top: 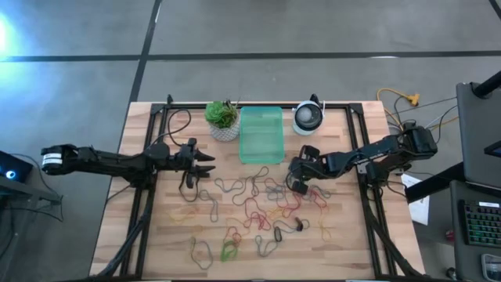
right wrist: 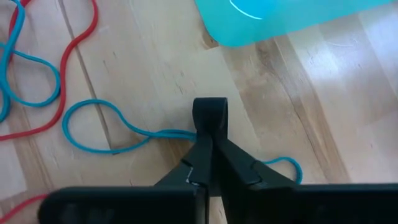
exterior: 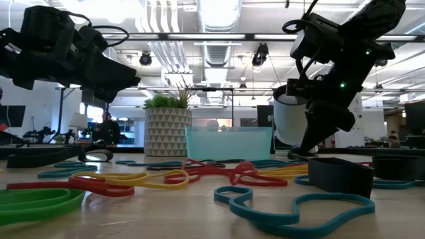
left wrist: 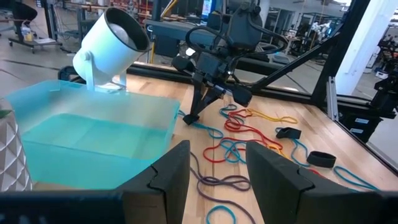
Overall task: Pick and place rubber bands into bin
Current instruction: Put the black rubber band into the green bin
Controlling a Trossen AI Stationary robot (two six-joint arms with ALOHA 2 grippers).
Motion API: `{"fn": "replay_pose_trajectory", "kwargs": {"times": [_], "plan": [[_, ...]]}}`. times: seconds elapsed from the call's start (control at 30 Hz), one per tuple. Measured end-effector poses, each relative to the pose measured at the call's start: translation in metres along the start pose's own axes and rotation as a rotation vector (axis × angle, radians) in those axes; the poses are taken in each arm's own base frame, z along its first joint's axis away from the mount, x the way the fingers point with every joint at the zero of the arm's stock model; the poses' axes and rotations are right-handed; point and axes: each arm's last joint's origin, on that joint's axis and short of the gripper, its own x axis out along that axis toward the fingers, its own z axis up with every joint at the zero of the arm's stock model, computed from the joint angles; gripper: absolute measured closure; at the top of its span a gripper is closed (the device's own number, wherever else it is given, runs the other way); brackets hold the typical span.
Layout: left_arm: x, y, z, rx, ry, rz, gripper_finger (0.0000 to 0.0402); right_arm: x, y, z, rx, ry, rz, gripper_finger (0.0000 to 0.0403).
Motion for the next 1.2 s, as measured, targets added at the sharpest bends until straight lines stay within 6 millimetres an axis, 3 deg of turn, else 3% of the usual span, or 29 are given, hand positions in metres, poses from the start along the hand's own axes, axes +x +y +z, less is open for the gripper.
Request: {"fn": "replay_pose_trajectory", "kwargs": {"times": [0.57,1.03,1.2], "plan": [[0.000,0.000,0.000,0.000,0.000,0.000,0.0260,-0.005,0.003,0.006,-0.012,-0.017,0.010,0.0394],[0.000,0.000,0.000,0.000,0.002,0.000,0.0260,-0.065,0.006,0.052,-0.092,-0.188,0.061,0.0395],[0.000,0.000,0.000,0.000,0.002,0.001,0.0260,-0.078,0.002,0.074,-0.166,-0.284,-0.017,0.0395]]}}
